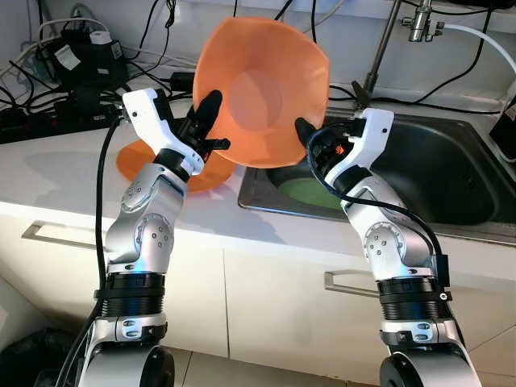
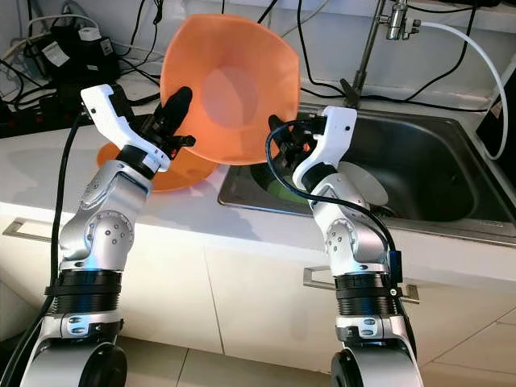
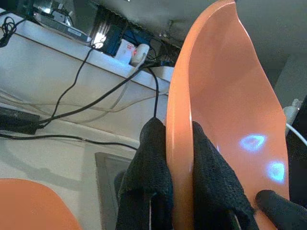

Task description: Kitchen organization

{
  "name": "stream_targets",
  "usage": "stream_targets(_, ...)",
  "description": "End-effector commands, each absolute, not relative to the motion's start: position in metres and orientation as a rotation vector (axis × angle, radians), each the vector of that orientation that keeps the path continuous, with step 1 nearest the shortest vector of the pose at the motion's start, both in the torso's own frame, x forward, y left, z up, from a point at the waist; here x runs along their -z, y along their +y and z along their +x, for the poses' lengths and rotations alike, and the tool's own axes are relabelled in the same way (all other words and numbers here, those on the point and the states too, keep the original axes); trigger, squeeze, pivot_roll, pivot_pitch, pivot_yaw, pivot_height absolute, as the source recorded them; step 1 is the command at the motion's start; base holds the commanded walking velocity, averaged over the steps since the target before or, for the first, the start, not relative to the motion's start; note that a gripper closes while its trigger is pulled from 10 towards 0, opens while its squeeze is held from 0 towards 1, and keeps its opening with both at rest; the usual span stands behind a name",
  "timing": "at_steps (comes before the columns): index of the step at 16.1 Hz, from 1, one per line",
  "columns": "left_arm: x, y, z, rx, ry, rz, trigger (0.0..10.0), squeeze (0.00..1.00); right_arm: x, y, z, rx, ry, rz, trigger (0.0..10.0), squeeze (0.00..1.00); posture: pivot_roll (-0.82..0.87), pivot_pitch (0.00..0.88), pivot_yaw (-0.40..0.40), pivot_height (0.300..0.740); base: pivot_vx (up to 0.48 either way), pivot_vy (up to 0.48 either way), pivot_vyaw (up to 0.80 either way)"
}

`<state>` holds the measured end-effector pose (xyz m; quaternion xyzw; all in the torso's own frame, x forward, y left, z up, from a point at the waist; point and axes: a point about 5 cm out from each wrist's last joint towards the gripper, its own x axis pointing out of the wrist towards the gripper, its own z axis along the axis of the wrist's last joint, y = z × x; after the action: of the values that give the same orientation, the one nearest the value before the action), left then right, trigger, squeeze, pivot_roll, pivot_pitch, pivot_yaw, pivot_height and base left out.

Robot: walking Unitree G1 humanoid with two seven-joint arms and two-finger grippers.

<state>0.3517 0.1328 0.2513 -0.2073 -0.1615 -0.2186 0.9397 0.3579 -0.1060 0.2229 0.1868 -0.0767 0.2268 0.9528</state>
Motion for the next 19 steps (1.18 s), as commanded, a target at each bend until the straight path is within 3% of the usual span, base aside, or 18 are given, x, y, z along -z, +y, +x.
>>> stream_targets(1, -0.2605, 0.1285, 0.3470, 0.489, -0.369, -0.425, 10.0, 0.00, -0.2250, -0.1085, 0.3577, -0.454, -0.165, 0.405, 0.0, 0.00, 0.05, 0.000, 0.005, 0.740, 0.000, 0.000, 0.00)
stream_targets(6, -0.2625, 0.1242, 0.3478, 0.490, -0.385, -0.370, 10.0, 0.00, -0.2294, -0.1086, 0.3583, -0.456, -0.174, 0.435, 0.0, 0.00, 0.05, 0.015, 0.003, 0.740, 0.000, 0.000, 0.00)
stream_targets(7, -0.2621, 0.1240, 0.3470, 0.486, -0.387, -0.365, 10.0, 0.14, -0.2305, -0.1083, 0.3570, -0.457, -0.181, 0.443, 0.0, 0.00, 0.05, 0.013, 0.007, 0.740, 0.000, 0.000, 0.00)
stream_targets(8, -0.2599, 0.1237, 0.3466, 0.483, -0.377, -0.368, 10.0, 1.00, -0.2305, -0.1083, 0.3559, -0.457, -0.183, 0.457, 0.0, 0.00, 0.05, 0.017, 0.006, 0.740, 0.000, 0.000, 0.00)
stream_targets(19, -0.2600, 0.1247, 0.3486, 0.465, -0.363, -0.376, 10.0, 1.00, -0.2327, -0.1146, 0.3574, -0.425, -0.201, 0.498, 0.0, 0.00, 0.05, 0.012, 0.011, 0.740, 0.000, 0.000, 0.00)
